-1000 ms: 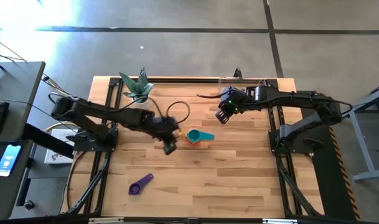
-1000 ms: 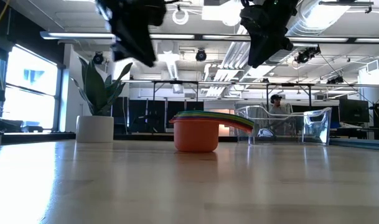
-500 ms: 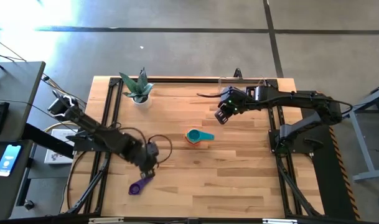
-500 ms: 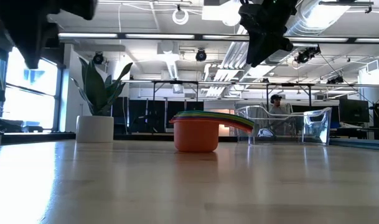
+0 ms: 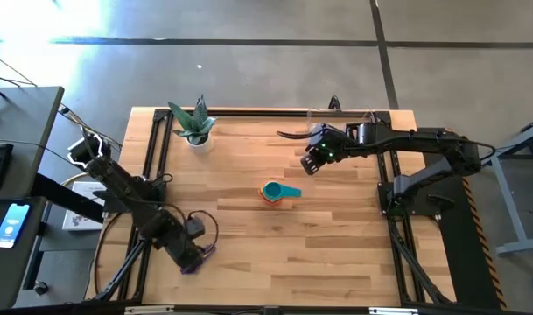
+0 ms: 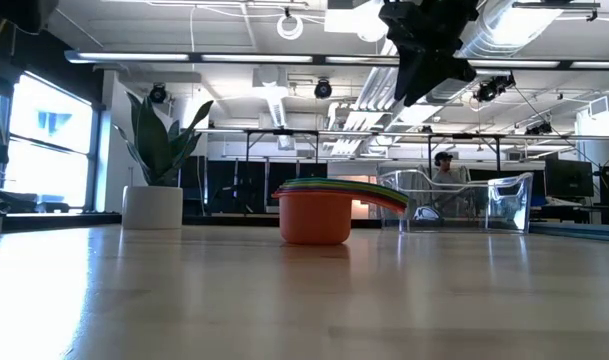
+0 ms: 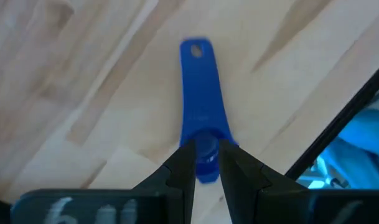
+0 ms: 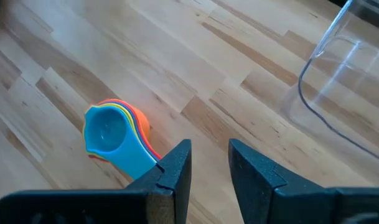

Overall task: Nest measuring cups in basket
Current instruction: Stack the violet measuring cup on top of the light blue measuring cup

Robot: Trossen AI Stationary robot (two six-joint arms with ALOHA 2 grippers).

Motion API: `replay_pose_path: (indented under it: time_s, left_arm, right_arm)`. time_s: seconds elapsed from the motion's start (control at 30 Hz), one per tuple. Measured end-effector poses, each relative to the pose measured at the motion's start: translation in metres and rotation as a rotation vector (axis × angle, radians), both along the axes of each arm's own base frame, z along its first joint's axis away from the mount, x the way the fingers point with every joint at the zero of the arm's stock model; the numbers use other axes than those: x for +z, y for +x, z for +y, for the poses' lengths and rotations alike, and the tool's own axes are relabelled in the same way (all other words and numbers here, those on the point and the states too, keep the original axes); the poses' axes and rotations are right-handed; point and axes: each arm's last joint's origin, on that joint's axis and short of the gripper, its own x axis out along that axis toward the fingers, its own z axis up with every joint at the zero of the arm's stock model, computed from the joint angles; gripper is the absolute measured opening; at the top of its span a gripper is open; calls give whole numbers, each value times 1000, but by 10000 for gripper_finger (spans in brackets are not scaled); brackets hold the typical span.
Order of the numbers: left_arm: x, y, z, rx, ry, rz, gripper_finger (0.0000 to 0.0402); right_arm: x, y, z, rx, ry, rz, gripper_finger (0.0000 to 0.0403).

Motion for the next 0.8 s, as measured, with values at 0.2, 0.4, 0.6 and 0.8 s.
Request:
replay_pose_path:
  time_s: [0.2,0.4,0.6,0.8]
  left_arm:
    - [0,-13,-12,-13,17,-16,56]
    - [-14,-15,-23,-16,63,19,53]
    - [-39,-13,-34,38,112,111,52]
    - [-48,-10,-39,65,96,140,52]
  right_arm:
    - [0,0,2,-20,22,-10,98]
    - [0,2,11,-3,37,-13,98]
    - [0,3,20,15,46,-15,98]
    - [0,3,25,12,43,-19,98]
